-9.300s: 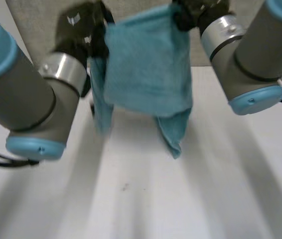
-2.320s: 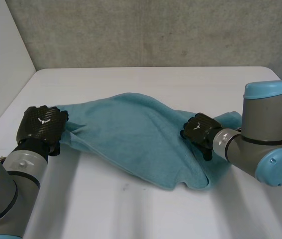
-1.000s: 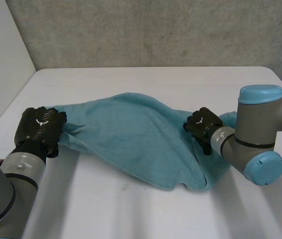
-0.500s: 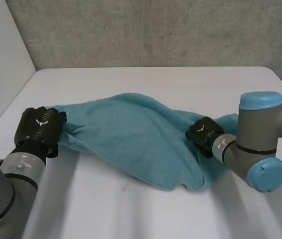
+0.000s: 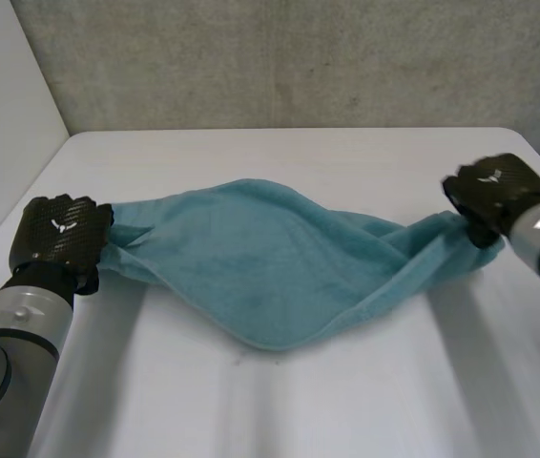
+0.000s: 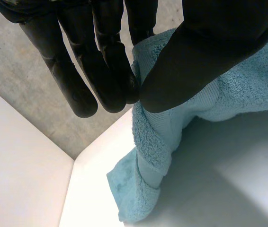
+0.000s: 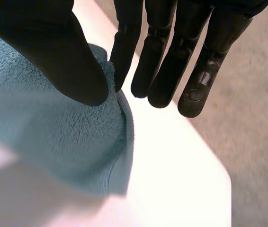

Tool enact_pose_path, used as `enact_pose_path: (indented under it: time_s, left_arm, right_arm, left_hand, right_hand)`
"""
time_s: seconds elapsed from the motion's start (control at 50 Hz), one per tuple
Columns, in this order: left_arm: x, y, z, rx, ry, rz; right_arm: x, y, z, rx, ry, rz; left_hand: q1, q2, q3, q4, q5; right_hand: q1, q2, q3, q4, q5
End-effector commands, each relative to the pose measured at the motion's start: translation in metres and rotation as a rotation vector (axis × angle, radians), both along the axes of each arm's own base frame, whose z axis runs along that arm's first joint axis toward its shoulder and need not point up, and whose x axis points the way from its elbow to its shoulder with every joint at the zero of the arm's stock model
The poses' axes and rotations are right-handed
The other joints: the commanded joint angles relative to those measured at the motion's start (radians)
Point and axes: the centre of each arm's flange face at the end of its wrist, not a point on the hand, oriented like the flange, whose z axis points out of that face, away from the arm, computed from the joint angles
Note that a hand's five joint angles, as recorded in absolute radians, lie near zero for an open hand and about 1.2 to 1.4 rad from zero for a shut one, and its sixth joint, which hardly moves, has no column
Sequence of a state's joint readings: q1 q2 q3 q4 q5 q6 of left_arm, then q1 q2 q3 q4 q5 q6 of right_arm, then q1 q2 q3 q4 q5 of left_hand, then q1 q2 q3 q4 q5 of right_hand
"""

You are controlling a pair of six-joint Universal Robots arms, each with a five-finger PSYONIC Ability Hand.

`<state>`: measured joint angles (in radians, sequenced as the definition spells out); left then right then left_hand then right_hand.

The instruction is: Fold the laundry

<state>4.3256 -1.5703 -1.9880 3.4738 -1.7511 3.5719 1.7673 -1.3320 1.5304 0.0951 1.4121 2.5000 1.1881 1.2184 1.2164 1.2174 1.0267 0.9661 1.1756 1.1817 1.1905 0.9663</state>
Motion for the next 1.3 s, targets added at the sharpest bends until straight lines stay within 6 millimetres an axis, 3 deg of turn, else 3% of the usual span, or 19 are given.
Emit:
enact_pose_path:
  time_s: [0.02, 0.24, 0.34, 0.38, 0.44, 0.48, 0.5, 0.54, 0.56, 0.58, 0.7, 0.82, 0.92, 1.02, 1.1, 1.12, 1.14, 1.18, 1.3]
  left_arm:
    - [0.007, 0.006, -0.008, 0.057, -0.03, 0.014]
    - [0.008, -0.015, -0.044, 0.203, -0.068, -0.015]
    - [-0.005, -0.047, -0.039, 0.152, -0.08, -0.037]
    - [-0.01, -0.062, -0.03, 0.104, -0.087, -0.042]
    - [-0.025, -0.096, 0.008, -0.053, -0.079, -0.048]
    - [-0.038, -0.128, 0.063, -0.247, -0.018, -0.045]
    - [-0.038, -0.128, 0.064, -0.248, -0.017, -0.045]
    - [-0.046, -0.147, 0.134, -0.493, 0.096, -0.037]
    - [-0.046, -0.147, 0.134, -0.495, 0.096, -0.037]
    - [-0.047, -0.149, 0.167, -0.625, 0.169, -0.041]
    - [-0.035, -0.133, 0.245, -0.995, 0.361, -0.04]
    - [-0.031, -0.136, 0.214, -0.903, 0.341, -0.016]
    - [-0.014, -0.147, 0.152, -0.713, 0.267, 0.035]
    - [-0.003, -0.131, 0.063, -0.423, 0.173, 0.059]
    - [-0.004, -0.117, 0.032, -0.328, 0.136, 0.041]
    - [-0.005, -0.111, 0.025, -0.304, 0.131, 0.036]
    - [-0.005, -0.111, 0.025, -0.304, 0.131, 0.036]
    - [-0.003, -0.1, 0.034, -0.32, 0.14, 0.032]
    - [0.0, -0.084, 0.071, -0.416, 0.169, 0.025]
  right_arm:
    - [-0.038, 0.032, -0.009, 0.204, 0.171, -0.038]
    - [-0.048, 0.043, -0.036, 0.284, 0.292, -0.007]
    - [-0.043, 0.003, -0.023, 0.116, 0.249, -0.04]
    - [-0.031, -0.026, 0.013, -0.039, 0.143, -0.068]
    - [-0.023, -0.039, 0.039, -0.126, 0.071, -0.074]
    - [-0.016, -0.06, 0.099, -0.318, -0.067, -0.099]
    - [-0.016, -0.06, 0.099, -0.32, -0.067, -0.099]
    - [-0.015, -0.071, 0.166, -0.565, -0.225, -0.127]
    - [-0.015, -0.071, 0.166, -0.567, -0.226, -0.127]
    - [-0.017, -0.071, 0.194, -0.68, -0.303, -0.136]
    - [-0.025, -0.062, 0.235, -0.913, -0.455, -0.16]
    - [-0.021, -0.058, 0.197, -0.793, -0.416, -0.14]
    - [-0.015, -0.048, 0.123, -0.559, -0.35, -0.055]
    - [-0.011, -0.035, 0.066, -0.378, -0.308, -0.012]
    - [-0.01, -0.026, 0.04, -0.288, -0.302, -0.008]
    - [-0.01, -0.022, 0.029, -0.246, -0.296, -0.008]
    - [-0.01, -0.022, 0.029, -0.246, -0.296, -0.008]
    - [-0.008, -0.017, 0.014, -0.174, -0.285, -0.017]
    - [0.008, -0.014, 0.002, -0.08, -0.314, 0.014]
  left_hand:
    - [0.208, 0.178, 0.18, 0.179, 0.195]
    - [0.208, 0.178, 0.18, 0.179, 0.195]
    - [0.208, 0.178, 0.18, 0.179, 0.195]
    - [0.208, 0.178, 0.18, 0.179, 0.195]
    - [0.208, 0.178, 0.18, 0.179, 0.195]
    - [0.208, 0.178, 0.18, 0.179, 0.195]
    - [0.208, 0.178, 0.18, 0.179, 0.195]
    - [0.208, 0.178, 0.18, 0.179, 0.195]
    - [0.208, 0.178, 0.18, 0.179, 0.195]
    - [0.208, 0.178, 0.18, 0.179, 0.195]
    - [0.208, 0.178, 0.18, 0.179, 0.195]
    - [0.208, 0.178, 0.18, 0.179, 0.195]
    - [0.208, 0.178, 0.18, 0.179, 0.195]
    - [0.208, 0.178, 0.18, 0.179, 0.195]
    - [0.208, 0.178, 0.18, 0.179, 0.195]
    - [0.208, 0.178, 0.18, 0.179, 0.195]
    - [0.208, 0.178, 0.18, 0.179, 0.195]
    - [0.208, 0.178, 0.18, 0.179, 0.195]
    - [0.208, 0.178, 0.18, 0.179, 0.195]
  right_hand:
    - [0.43, 0.221, 0.215, 0.206, 0.255]
    - [0.43, 0.221, 0.215, 0.206, 0.255]
    - [0.43, 0.221, 0.215, 0.206, 0.255]
    - [0.43, 0.221, 0.215, 0.206, 0.255]
    - [0.43, 0.221, 0.215, 0.206, 0.255]
    - [0.43, 0.221, 0.215, 0.206, 0.255]
    - [0.43, 0.221, 0.215, 0.206, 0.255]
    - [0.43, 0.221, 0.215, 0.206, 0.255]
    - [0.43, 0.221, 0.215, 0.206, 0.255]
    - [0.43, 0.221, 0.215, 0.206, 0.255]
    - [0.43, 0.221, 0.215, 0.206, 0.255]
    - [0.43, 0.221, 0.215, 0.206, 0.255]
    - [0.43, 0.221, 0.215, 0.206, 0.255]
    - [0.43, 0.221, 0.215, 0.206, 0.255]
    - [0.408, 0.198, 0.192, 0.183, 0.233]
    - [0.024, -0.185, -0.192, -0.2, -0.151]
    - [0.02, -0.189, -0.195, -0.204, -0.154]
    - [-0.524, -0.734, -0.74, -0.748, -0.699]
    - [-0.792, -1.001, -1.007, -1.016, -0.966]
